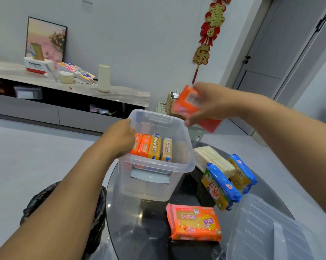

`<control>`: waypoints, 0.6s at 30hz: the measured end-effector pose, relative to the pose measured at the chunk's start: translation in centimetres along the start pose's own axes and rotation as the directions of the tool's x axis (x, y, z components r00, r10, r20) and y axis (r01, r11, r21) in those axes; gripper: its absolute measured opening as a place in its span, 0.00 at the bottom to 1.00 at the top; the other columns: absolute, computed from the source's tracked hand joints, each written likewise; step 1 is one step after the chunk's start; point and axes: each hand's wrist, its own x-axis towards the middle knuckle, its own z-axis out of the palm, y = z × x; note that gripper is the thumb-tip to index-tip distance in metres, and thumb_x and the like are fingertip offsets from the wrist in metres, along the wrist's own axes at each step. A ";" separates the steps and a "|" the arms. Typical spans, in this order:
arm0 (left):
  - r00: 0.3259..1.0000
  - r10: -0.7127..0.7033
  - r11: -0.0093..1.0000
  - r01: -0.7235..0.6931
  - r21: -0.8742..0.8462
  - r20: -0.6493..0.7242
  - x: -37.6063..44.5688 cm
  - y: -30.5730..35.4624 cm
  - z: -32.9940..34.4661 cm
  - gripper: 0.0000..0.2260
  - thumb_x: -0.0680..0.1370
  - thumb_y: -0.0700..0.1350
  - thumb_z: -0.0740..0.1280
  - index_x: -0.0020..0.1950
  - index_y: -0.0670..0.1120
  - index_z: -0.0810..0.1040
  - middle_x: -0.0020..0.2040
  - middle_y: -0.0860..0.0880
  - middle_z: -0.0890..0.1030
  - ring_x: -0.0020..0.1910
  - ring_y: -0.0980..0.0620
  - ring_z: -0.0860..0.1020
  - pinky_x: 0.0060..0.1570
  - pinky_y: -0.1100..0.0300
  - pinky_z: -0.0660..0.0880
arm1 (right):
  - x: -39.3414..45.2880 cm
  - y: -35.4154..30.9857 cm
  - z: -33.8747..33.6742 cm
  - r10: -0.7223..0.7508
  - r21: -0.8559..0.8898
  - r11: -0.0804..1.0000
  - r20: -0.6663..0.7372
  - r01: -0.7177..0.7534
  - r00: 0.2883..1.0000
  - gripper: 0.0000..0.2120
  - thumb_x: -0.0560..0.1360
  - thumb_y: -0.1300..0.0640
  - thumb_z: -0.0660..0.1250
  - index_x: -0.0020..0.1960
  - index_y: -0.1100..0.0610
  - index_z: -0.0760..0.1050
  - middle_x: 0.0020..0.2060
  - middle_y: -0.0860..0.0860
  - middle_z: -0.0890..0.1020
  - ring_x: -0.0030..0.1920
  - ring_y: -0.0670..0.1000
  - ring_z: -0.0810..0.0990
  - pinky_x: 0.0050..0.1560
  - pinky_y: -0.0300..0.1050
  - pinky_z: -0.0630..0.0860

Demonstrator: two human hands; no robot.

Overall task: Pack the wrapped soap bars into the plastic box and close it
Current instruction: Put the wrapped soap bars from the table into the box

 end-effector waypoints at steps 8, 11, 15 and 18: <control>0.998 0.044 0.997 -0.046 -0.055 -0.035 -0.4 0.0 -0.2 0.13 0.83 0.46 0.52 0.58 0.44 0.74 0.65 0.38 0.75 0.56 0.42 0.74 0.55 0.52 0.68 | 3.9 -7.8 10.4 -0.116 0.010 0.991 0.531 0.131 0.840 0.16 0.76 0.51 0.73 0.60 0.54 0.75 0.52 0.52 0.80 0.57 0.60 0.82 0.57 0.57 0.82; 0.998 0.052 0.997 -0.053 -0.047 -0.030 -0.5 0.1 -0.1 0.14 0.83 0.46 0.51 0.60 0.44 0.73 0.66 0.38 0.73 0.57 0.43 0.72 0.55 0.53 0.66 | 4.5 -7.6 13.7 -0.086 0.192 0.978 0.727 -0.081 0.681 0.18 0.77 0.51 0.70 0.64 0.58 0.77 0.57 0.56 0.84 0.62 0.62 0.82 0.61 0.62 0.80; 0.999 0.033 0.998 -0.033 -0.048 -0.015 -0.3 0.1 -0.1 0.08 0.83 0.46 0.52 0.55 0.46 0.69 0.62 0.38 0.74 0.57 0.42 0.72 0.54 0.54 0.66 | 4.3 -7.6 15.5 -0.101 0.337 0.915 0.723 -0.222 0.683 0.21 0.79 0.48 0.67 0.70 0.54 0.76 0.64 0.56 0.82 0.63 0.59 0.81 0.67 0.60 0.75; 0.999 0.037 0.999 -0.037 -0.009 -0.004 -0.4 0.3 -0.2 0.16 0.83 0.44 0.52 0.65 0.38 0.71 0.65 0.38 0.73 0.63 0.40 0.72 0.56 0.54 0.68 | 3.9 -7.2 15.2 -0.065 0.289 0.941 0.661 -0.174 0.747 0.24 0.78 0.42 0.65 0.71 0.51 0.73 0.64 0.52 0.79 0.64 0.56 0.78 0.69 0.57 0.73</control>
